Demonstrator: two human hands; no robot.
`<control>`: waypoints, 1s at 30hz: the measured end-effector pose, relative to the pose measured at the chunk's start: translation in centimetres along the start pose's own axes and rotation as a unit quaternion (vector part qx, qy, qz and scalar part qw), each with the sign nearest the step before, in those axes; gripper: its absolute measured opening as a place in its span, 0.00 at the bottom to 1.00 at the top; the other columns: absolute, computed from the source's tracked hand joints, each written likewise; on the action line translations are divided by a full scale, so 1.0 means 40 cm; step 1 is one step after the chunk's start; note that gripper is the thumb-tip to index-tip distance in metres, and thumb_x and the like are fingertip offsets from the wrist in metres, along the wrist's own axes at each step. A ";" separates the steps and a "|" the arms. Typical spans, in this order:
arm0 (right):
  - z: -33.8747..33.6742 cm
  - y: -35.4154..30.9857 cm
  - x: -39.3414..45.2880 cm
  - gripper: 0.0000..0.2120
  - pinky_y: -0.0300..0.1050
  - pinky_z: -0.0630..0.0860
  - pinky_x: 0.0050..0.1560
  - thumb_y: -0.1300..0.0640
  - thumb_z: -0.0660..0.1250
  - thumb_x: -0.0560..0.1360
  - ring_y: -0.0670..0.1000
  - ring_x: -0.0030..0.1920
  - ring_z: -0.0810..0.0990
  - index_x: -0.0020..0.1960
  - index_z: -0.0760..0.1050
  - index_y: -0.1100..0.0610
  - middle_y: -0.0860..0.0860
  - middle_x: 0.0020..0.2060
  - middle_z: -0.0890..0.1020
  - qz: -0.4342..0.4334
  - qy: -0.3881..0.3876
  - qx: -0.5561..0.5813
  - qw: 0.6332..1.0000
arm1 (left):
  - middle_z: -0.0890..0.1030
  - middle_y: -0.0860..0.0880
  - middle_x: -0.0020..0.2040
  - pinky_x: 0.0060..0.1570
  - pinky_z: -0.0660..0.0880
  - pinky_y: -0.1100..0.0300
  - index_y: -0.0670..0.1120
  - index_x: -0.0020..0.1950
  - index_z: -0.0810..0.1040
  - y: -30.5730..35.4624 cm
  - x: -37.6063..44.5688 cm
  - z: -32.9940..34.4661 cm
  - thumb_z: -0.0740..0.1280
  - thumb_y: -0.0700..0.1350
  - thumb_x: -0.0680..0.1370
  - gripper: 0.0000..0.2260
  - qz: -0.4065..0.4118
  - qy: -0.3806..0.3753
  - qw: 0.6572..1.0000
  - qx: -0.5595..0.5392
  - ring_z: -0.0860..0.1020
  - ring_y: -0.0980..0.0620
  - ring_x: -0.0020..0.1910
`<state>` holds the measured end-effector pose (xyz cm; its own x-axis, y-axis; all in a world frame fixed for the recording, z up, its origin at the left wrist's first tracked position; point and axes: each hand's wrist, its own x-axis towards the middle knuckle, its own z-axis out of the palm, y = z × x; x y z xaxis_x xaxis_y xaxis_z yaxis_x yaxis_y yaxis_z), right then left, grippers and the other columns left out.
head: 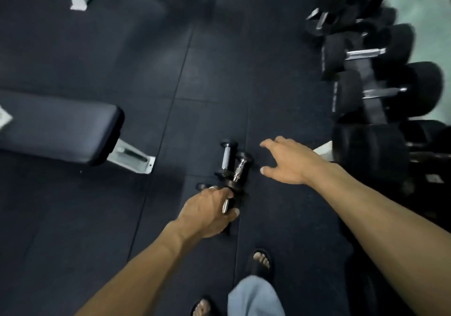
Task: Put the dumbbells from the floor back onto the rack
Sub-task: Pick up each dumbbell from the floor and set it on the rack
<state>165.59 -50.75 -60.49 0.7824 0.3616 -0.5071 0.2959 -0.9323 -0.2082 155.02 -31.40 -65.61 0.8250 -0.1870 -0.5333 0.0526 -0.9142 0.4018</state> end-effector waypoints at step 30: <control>1.125 0.092 0.804 0.26 0.51 0.75 0.61 0.49 0.71 0.73 0.53 0.59 0.77 0.69 0.69 0.53 0.51 0.59 0.78 -0.006 -0.105 0.123 0.987 | 0.75 0.43 0.59 0.55 0.73 0.50 0.47 0.68 0.61 -0.562 0.701 0.996 0.68 0.55 0.75 0.27 -0.156 -0.078 0.957 -0.233 0.76 0.43 0.57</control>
<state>167.18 -41.96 -115.20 0.6410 0.3905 -0.6608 0.1421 -0.9064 -0.3978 154.55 -30.42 -119.25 0.6357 -0.0156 -0.7718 0.5583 -0.6811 0.4737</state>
